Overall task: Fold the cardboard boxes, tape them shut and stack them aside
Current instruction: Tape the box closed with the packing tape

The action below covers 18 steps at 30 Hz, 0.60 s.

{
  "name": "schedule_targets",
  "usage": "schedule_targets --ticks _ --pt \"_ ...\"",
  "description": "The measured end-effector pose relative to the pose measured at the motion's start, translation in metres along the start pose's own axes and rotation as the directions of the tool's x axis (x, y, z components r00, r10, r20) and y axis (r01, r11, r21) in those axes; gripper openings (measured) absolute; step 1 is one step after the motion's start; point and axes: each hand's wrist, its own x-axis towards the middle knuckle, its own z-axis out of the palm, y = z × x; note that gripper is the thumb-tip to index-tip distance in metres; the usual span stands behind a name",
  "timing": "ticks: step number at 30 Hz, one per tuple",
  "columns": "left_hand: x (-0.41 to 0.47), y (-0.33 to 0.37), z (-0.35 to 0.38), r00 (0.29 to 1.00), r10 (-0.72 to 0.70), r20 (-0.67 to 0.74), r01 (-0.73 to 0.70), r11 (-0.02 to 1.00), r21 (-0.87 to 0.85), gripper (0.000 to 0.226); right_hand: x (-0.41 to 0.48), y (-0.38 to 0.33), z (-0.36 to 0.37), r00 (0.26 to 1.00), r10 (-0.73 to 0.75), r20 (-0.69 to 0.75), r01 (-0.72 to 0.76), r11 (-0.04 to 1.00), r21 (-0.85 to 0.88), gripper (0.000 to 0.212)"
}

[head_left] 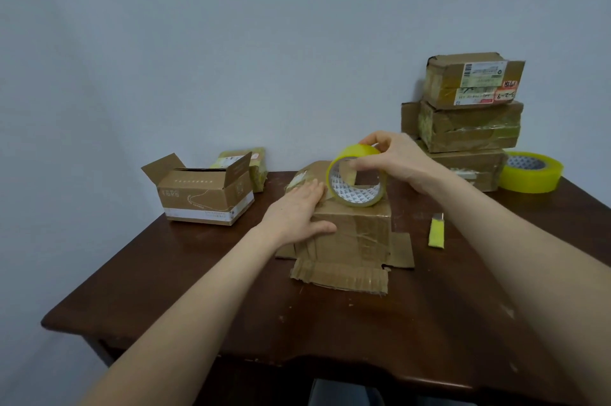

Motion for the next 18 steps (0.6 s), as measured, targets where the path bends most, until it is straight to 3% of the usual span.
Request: schedule_targets --ticks 4,10,15,18 --pt "-0.001 0.005 -0.005 1.0 -0.002 0.029 0.001 1.0 0.03 0.089 -0.003 -0.009 -0.016 1.0 -0.022 -0.005 0.021 0.992 -0.125 0.03" --pt "-0.006 0.012 -0.011 0.999 0.014 0.041 -0.015 0.999 0.03 0.081 -0.005 -0.014 -0.036 0.995 -0.002 0.099 0.029 0.961 -0.276 0.024" --pt "-0.003 0.02 -0.016 0.995 -0.04 0.088 0.028 0.991 0.134 0.079 -0.002 -0.006 -0.04 0.995 0.032 0.093 -0.001 0.948 -0.319 0.052" --pt "0.003 0.05 -0.018 0.997 -0.004 0.075 -0.007 0.989 0.151 0.075 -0.001 -0.001 -0.032 0.998 0.004 0.059 0.013 0.957 -0.291 0.057"
